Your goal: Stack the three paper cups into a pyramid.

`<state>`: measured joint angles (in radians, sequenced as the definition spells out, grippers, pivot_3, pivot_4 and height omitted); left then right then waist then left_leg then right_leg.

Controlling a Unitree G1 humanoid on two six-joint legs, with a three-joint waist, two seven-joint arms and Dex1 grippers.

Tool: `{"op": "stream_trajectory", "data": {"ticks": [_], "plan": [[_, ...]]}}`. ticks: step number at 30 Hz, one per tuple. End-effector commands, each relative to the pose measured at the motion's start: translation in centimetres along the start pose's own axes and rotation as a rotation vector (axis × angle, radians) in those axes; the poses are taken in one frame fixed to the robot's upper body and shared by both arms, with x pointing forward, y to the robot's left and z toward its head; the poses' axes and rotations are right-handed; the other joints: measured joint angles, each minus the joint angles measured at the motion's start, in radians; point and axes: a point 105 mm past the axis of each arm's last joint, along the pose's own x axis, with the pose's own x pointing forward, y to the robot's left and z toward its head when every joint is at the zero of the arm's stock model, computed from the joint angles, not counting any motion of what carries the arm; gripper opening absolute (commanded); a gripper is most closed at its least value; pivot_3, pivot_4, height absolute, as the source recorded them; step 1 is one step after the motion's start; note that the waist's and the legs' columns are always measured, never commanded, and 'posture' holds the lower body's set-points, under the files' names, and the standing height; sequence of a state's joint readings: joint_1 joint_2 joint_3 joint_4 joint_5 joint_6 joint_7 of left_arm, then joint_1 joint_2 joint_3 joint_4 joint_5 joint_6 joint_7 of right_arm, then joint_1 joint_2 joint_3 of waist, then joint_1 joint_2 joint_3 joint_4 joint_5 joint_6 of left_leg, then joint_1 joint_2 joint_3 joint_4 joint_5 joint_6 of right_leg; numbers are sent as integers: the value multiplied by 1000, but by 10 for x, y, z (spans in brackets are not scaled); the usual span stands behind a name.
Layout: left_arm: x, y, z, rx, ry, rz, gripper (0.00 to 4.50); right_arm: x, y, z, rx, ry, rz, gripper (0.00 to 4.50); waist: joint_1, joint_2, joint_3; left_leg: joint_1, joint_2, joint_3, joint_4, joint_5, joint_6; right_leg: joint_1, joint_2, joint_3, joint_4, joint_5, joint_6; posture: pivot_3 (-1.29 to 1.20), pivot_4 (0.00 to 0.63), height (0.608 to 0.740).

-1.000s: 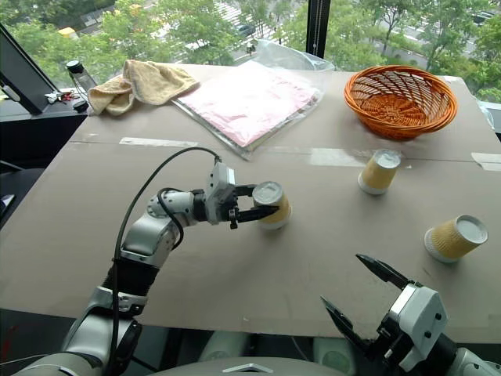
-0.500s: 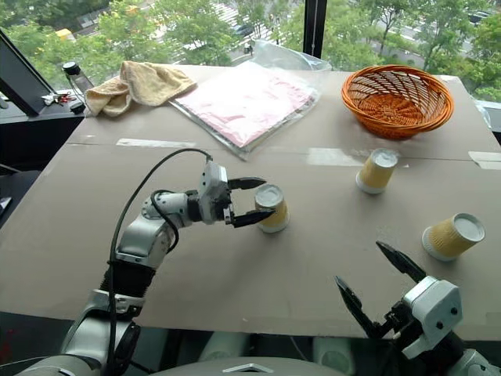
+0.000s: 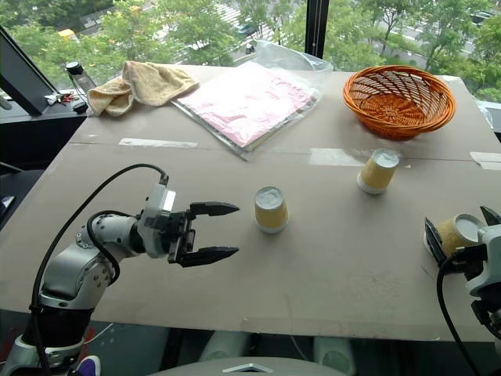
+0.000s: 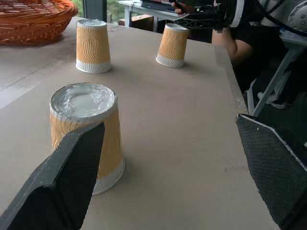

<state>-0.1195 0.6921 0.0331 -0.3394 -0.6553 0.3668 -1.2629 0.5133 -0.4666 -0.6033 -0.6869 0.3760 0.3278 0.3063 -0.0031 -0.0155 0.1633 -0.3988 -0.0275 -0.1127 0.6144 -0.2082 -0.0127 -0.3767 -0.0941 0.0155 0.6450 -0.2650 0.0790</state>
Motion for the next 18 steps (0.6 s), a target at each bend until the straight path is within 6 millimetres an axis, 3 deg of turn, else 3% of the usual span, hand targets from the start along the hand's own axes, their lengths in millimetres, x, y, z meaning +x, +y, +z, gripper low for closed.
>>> {"op": "stream_trajectory", "data": {"ticks": [1,9,12,15,18], "plan": [[4,-18,14,23,-52,-76,4479,2,-21,-10,20,63,-88,4500,-3,0,0,0,0,0,0,0,0,0,0,0,0,0,0,0,150,740],[6,-33,15,0,-79,-151,4479,16,-23,-30,172,157,-92,4500,-9,1,0,1,0,1,0,0,0,0,0,1,0,0,0,0,150,740],[7,-36,17,-1,-94,-163,4500,20,-21,-29,201,153,-82,3753,-9,1,0,1,1,1,0,0,0,0,1,1,0,0,0,0,150,740],[7,-36,19,-3,-109,-162,4500,20,-18,-25,192,142,-69,2341,-8,1,0,1,1,1,0,0,0,0,1,1,0,0,0,0,150,740],[7,-33,20,-3,-129,-130,4500,19,-8,-12,206,81,-12,2147,-8,1,0,1,1,1,0,0,0,0,1,1,0,0,0,0,150,740]]}}
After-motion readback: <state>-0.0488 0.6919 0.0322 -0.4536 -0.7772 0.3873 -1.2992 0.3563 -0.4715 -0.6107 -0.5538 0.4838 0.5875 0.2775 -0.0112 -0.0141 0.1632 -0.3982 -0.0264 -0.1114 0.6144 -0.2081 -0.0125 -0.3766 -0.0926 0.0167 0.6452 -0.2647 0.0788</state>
